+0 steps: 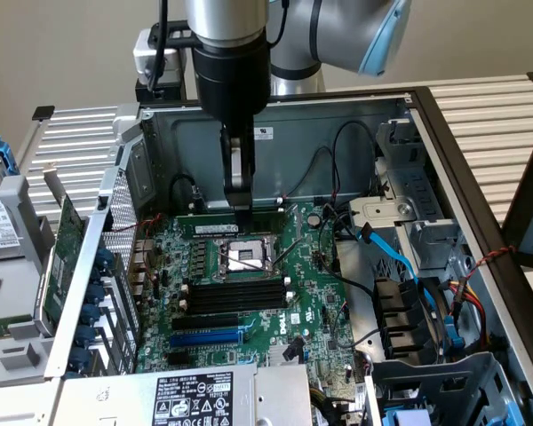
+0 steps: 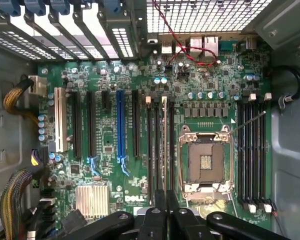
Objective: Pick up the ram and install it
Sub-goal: 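Insert the ram into the slot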
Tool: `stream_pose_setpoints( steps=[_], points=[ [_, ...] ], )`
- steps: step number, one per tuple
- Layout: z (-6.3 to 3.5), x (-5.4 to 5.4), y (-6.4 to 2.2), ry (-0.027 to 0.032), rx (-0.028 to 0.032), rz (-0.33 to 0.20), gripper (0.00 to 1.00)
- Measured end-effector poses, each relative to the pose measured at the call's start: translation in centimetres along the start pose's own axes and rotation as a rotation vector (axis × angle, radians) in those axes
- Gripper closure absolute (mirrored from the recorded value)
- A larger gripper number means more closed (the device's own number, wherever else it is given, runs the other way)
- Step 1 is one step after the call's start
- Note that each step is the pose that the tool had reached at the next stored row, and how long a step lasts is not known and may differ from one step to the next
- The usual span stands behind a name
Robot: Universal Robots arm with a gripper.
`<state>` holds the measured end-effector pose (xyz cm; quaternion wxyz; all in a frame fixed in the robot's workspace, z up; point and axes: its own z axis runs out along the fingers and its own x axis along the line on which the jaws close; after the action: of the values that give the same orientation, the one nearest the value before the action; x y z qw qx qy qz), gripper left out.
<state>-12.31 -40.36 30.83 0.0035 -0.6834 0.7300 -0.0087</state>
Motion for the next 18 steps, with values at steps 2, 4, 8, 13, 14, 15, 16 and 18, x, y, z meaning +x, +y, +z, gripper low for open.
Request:
stream_pose_setpoints(
  steps=[2, 4, 8, 13, 14, 15, 16, 18],
  points=[
    [0.36, 0.0, 0.01, -0.0001, -0.0001, 0.002, 0.88],
    [0.72, 0.0, 0.01, 0.0, -0.0001, 0.003, 0.88],
    [1.45, 0.0, 0.02, 0.0, 0.0, 0.006, 0.88],
    [2.21, 0.1, 0.03, 0.001, 0.0, 0.011, 0.88],
    [2.33, 0.1, 0.03, 0.0015, 0.0, 0.012, 0.88],
    [2.46, 0.1, 0.03, 0.0017, 0.0001, 0.013, 0.88],
    [2.6, 0.1, 0.03, 0.002, 0.0001, 0.013, 0.88],
    [2.95, 0.1, 0.04, 0.002, 0.0002, 0.014, 0.88]
  ],
)
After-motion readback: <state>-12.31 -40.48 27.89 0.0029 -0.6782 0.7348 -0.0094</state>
